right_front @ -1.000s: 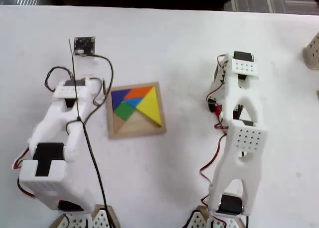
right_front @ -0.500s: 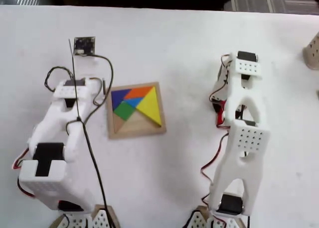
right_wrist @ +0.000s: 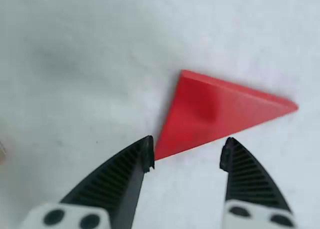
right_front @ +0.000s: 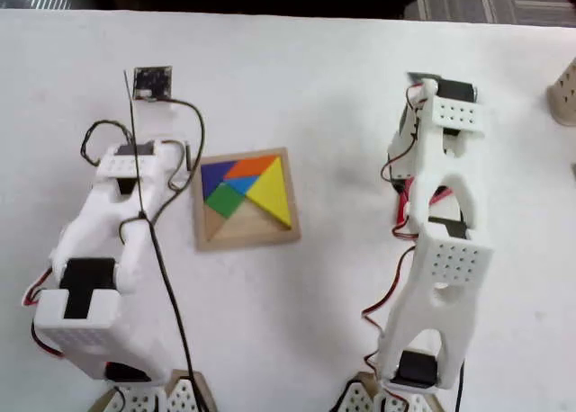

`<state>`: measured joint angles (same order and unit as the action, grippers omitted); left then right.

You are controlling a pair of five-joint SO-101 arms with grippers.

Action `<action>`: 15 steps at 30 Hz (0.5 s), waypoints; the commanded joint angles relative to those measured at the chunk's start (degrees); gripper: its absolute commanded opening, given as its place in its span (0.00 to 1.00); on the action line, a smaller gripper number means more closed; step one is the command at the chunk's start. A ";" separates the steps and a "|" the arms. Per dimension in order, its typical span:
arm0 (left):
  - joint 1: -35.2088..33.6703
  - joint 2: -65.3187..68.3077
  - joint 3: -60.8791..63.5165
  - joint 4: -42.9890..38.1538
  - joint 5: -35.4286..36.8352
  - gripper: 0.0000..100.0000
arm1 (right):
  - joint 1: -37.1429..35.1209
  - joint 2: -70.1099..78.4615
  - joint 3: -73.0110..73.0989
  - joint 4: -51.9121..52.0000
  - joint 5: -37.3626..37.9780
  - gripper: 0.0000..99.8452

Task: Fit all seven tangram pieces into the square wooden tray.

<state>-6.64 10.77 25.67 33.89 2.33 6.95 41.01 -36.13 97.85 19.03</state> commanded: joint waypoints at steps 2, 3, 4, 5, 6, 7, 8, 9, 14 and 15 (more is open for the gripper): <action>-0.40 -0.22 -2.90 -1.05 -3.87 0.02 | 0.57 -8.40 3.16 0.66 40.79 0.21; -0.22 -0.22 -2.90 -1.05 -4.57 0.02 | 1.45 -9.80 4.40 0.66 47.56 0.21; -0.22 -0.22 -2.90 -1.05 -5.01 0.02 | 2.42 -11.38 5.54 0.57 53.89 0.21; -0.22 -0.31 -2.90 -1.05 -5.19 0.02 | 3.21 -13.05 6.51 0.57 58.73 0.21; -0.13 -0.31 -2.90 -1.05 -5.27 0.02 | 4.00 -14.73 7.38 0.48 62.07 0.21; -0.13 -0.31 -2.90 -1.05 -5.36 0.02 | 4.79 -15.96 7.82 0.40 64.70 0.21; -0.13 -0.31 -2.90 -1.05 -5.36 0.02 | 5.67 -17.19 8.00 0.22 66.64 0.22; -0.13 -0.31 -2.90 -1.05 -5.36 0.02 | 6.46 -18.24 7.82 -0.31 68.13 0.22; -0.04 -0.31 -2.90 -1.05 -5.36 0.02 | 9.45 -19.21 8.44 -10.95 69.27 0.22; -0.04 -0.31 -2.90 -1.05 -5.36 0.02 | 9.89 -18.59 8.88 -13.05 69.27 0.22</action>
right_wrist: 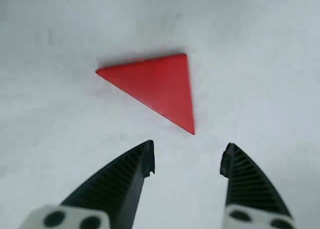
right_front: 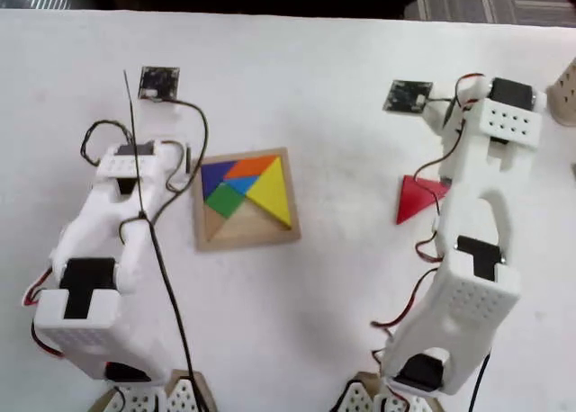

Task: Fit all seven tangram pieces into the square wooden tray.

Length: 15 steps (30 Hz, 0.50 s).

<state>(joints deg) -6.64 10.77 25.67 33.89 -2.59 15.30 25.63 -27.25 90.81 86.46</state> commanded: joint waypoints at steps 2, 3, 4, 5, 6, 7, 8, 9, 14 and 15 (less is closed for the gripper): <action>0.04 -0.40 -2.90 -1.05 -0.44 0.02 | 1.98 -1.01 0.44 -7.69 2.29 0.22; 0.04 -0.40 -2.90 -1.05 -0.44 0.02 | 1.98 0.22 0.26 -6.90 4.31 0.22; 0.22 -0.40 -2.90 -1.05 -0.44 0.02 | 1.80 1.10 0.09 -5.05 8.18 0.22; 0.40 -0.40 -2.90 -1.05 -0.44 0.02 | 1.71 1.80 -0.26 -2.42 12.13 0.22; 0.57 -0.40 -2.90 -1.05 -0.44 0.02 | 1.63 2.33 -0.97 0.57 15.56 0.22; 0.57 -0.40 -2.90 -1.05 -0.53 0.02 | 1.36 2.86 -2.20 3.30 17.93 0.22; 0.57 -0.40 -2.90 -1.05 -0.53 0.02 | 1.10 3.21 -3.34 5.58 19.96 0.22; 0.57 -0.40 -2.90 -1.05 -0.53 0.02 | 1.01 3.47 -4.22 7.08 22.24 0.23; 0.40 -0.40 -2.90 -1.05 -0.53 0.02 | 0.48 6.46 -5.01 7.16 28.40 0.36; 0.40 -0.40 -2.90 -1.05 -0.53 0.02 | -0.40 7.34 -5.01 7.16 28.75 0.35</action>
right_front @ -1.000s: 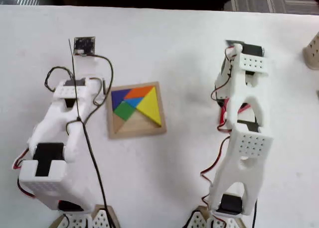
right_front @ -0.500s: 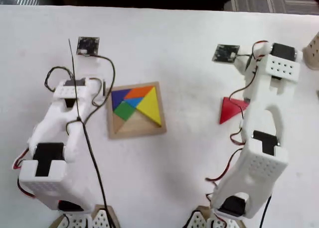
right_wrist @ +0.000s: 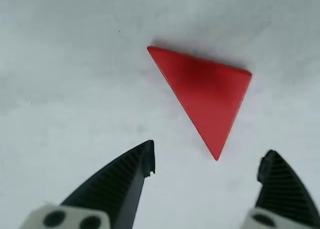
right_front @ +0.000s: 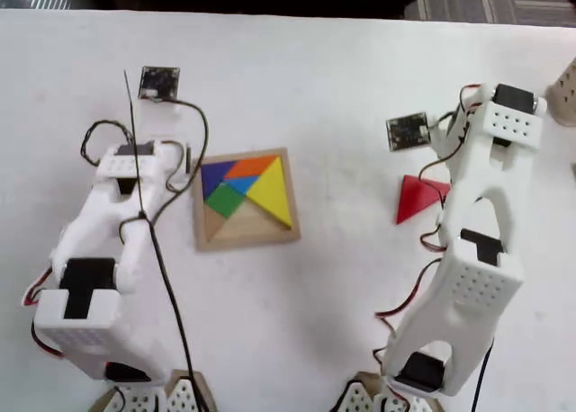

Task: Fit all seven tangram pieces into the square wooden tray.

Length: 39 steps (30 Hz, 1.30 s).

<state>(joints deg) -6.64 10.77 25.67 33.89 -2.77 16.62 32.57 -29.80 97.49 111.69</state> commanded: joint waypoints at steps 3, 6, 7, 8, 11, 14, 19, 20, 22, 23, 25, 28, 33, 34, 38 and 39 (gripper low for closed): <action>0.40 -0.40 -2.90 -1.05 -0.35 0.02 | -3.21 4.35 -2.55 -0.57 3.52 0.35; 0.48 -0.40 -2.90 -1.05 -0.35 0.02 | -3.91 8.57 -2.55 -3.91 3.25 0.35; 0.48 -0.40 -2.90 -1.05 -0.35 0.02 | -4.09 9.71 -2.55 -4.62 3.25 0.35; 0.57 -0.40 -2.90 -1.05 -0.35 0.02 | -4.09 10.77 -2.55 -4.97 2.99 0.35; 0.57 -0.40 -2.90 -1.05 -0.35 0.02 | -4.09 12.26 -2.46 -4.62 1.14 0.31; 0.57 -0.40 -2.90 -1.05 -0.35 0.02 | -2.86 12.26 -2.46 -0.84 0.88 0.23; 0.57 -0.40 -2.90 -1.05 -0.35 0.02 | 0.04 10.59 -1.23 0.57 -1.58 0.16; 0.57 -0.40 -2.90 -1.05 -0.35 0.02 | 0.31 10.59 -0.97 0.57 -3.60 0.15; 0.57 -0.40 -2.90 -1.05 -0.35 0.02 | 0.66 10.68 -0.79 0.57 -8.79 0.11; 0.57 -0.40 -2.90 -1.05 -0.35 0.02 | 0.75 10.68 -0.70 0.57 -12.22 0.09; 0.57 -0.40 -2.90 -1.05 -0.35 0.02 | 1.36 10.51 0.70 0.57 -20.22 0.07; 0.57 -0.40 -2.90 -1.05 -0.35 0.02 | 1.71 10.15 4.13 0.57 -32.79 0.08; 0.57 -0.40 -2.90 -1.05 -0.35 0.02 | 3.03 10.24 8.26 0.57 -60.31 0.08; 0.57 -0.40 -2.90 -1.05 -0.35 0.02 | 3.38 10.15 8.09 0.57 -63.38 0.08; 0.57 -0.40 -2.90 -1.05 -0.35 0.02 | 4.44 7.52 7.38 0.57 -66.29 0.12; 0.57 -0.40 -2.90 -1.05 -0.35 0.02 | 4.44 6.37 7.38 0.57 -64.79 0.15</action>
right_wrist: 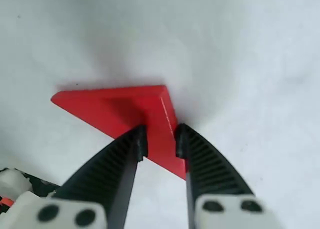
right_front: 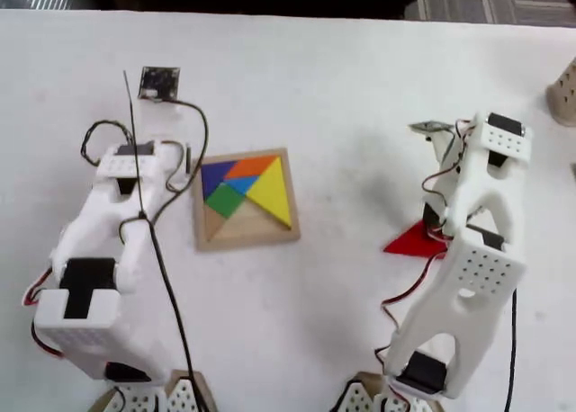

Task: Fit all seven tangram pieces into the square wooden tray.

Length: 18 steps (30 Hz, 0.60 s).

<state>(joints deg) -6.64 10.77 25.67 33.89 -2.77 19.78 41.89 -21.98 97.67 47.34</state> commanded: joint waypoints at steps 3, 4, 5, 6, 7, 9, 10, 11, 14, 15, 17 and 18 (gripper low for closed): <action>0.57 -0.40 -2.90 -1.05 -0.35 0.02 | 1.27 -7.87 3.52 0.66 11.08 0.24; 0.57 -0.40 -2.90 -1.05 -0.35 0.02 | 1.10 -10.24 6.24 0.66 17.49 0.26; 0.57 -0.40 -2.90 -1.05 -0.35 0.02 | 1.10 -12.70 9.23 0.66 25.05 0.27; 0.57 -0.40 -2.90 -1.05 -0.35 0.02 | 1.19 -15.34 12.57 0.57 32.53 0.27; 0.57 -0.40 -2.90 -1.05 -0.35 0.02 | 1.54 -18.33 15.47 0.40 39.56 0.27; 0.57 -0.40 -2.90 -1.05 -0.35 0.02 | 3.30 -24.40 21.01 -0.92 49.93 0.27; 0.57 -0.40 -2.90 -1.05 -0.35 0.02 | 3.82 -27.30 23.56 -2.15 53.19 0.27; 0.57 -0.40 -2.90 -1.05 -0.35 0.02 | 4.18 -30.11 26.20 -3.91 55.38 0.27; 0.57 -0.40 -2.90 -1.05 -0.35 0.02 | 3.82 -36.79 35.78 -11.74 56.70 0.27; 0.57 -0.40 -2.90 -1.05 -0.35 0.02 | 2.86 -38.55 39.65 -14.99 56.62 0.28; 0.57 -0.40 -2.90 -1.05 -0.35 0.02 | 1.01 -41.71 46.68 -21.32 53.45 0.28; 0.57 -0.40 -2.90 -1.05 -0.35 0.02 | -0.22 -42.86 49.76 -24.57 50.64 0.28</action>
<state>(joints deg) -6.64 10.77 25.67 33.89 -2.77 22.24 5.05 20.13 81.49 101.76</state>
